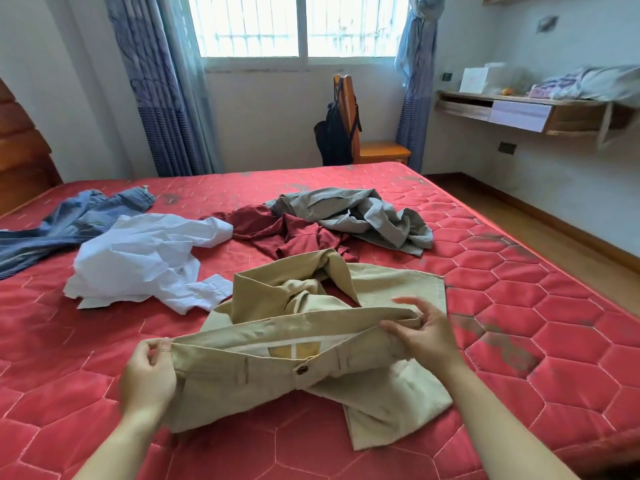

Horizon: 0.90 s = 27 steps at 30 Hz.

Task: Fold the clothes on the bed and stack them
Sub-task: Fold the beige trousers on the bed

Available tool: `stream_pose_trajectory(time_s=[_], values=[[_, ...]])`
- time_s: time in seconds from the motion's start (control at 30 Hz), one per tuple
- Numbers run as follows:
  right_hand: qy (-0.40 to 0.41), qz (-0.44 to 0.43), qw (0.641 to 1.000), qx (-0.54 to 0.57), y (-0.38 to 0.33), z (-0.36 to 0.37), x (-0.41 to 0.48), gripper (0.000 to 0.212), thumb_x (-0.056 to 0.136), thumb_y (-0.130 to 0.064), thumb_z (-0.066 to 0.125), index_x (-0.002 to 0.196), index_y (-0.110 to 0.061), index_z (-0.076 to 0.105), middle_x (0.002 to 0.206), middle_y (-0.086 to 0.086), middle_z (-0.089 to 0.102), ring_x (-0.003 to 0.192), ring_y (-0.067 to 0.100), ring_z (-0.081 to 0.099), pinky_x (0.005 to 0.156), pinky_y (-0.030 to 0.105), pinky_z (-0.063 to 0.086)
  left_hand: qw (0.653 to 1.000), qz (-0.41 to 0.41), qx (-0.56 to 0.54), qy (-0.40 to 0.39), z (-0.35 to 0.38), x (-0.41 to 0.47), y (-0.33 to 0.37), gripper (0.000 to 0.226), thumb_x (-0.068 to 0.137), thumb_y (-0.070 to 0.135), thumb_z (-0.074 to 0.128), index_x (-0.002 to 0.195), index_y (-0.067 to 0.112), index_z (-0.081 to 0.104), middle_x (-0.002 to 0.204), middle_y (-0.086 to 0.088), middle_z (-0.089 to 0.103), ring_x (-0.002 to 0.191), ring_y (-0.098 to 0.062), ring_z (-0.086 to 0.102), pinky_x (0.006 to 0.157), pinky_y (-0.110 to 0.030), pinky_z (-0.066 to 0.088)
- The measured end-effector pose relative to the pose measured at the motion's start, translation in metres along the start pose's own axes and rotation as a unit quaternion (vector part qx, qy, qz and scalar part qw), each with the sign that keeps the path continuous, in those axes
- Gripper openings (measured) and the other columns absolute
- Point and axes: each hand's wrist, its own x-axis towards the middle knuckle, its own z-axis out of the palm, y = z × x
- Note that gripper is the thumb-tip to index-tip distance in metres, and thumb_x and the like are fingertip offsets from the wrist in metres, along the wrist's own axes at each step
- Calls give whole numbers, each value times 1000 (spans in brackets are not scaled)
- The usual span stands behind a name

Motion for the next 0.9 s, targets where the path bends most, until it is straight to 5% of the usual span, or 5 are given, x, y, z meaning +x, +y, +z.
stream_pose_trajectory(time_s=[0.23, 0.43, 0.53, 0.73, 0.9], values=[[54, -54, 979, -187, 53, 31, -16, 40, 80, -26, 72, 114, -42, 57, 97, -10, 62, 92, 15, 57, 86, 35, 46, 995, 3, 26, -92, 17, -22, -15, 32, 92, 29, 54, 123, 22, 48, 123, -13, 57, 112, -32, 52, 86, -38, 35], [-56, -99, 966, -231, 83, 23, -54, 64, 87, -68, 31, 141, -35, 26, 132, -8, 41, 123, 8, 37, 106, 31, 28, 990, 62, 35, -123, 5, -30, -43, 58, 60, 62, 63, 111, 36, 52, 102, 10, 58, 93, -14, 54, 81, -36, 43], [-69, -96, 967, -224, 87, 13, -57, 83, 78, -78, 33, 142, -26, 29, 126, -13, 48, 114, 3, 46, 98, 25, 34, 995, 51, 50, -64, 17, -30, -55, 42, 65, 52, 74, 99, 39, 53, 86, 12, 60, 82, -19, 57, 77, -38, 46], [62, -84, 975, -195, 56, 28, -7, 27, 83, -53, 59, 76, -27, 60, 52, -11, 56, 51, 5, 52, 52, 22, 39, 998, 31, 48, -9, 43, -5, -71, 20, 81, 31, 70, 82, 24, 51, 70, 4, 58, 72, -28, 55, 65, -36, 38], [-110, 18, 982, -155, 60, 27, -26, 56, 70, -79, 47, 102, -34, 51, 92, -9, 63, 83, -3, 55, 71, 19, 41, 994, 30, 98, -42, 54, 2, -76, 18, 85, 25, 65, 76, 20, 50, 72, -8, 61, 74, -37, 57, 63, -40, 42]])
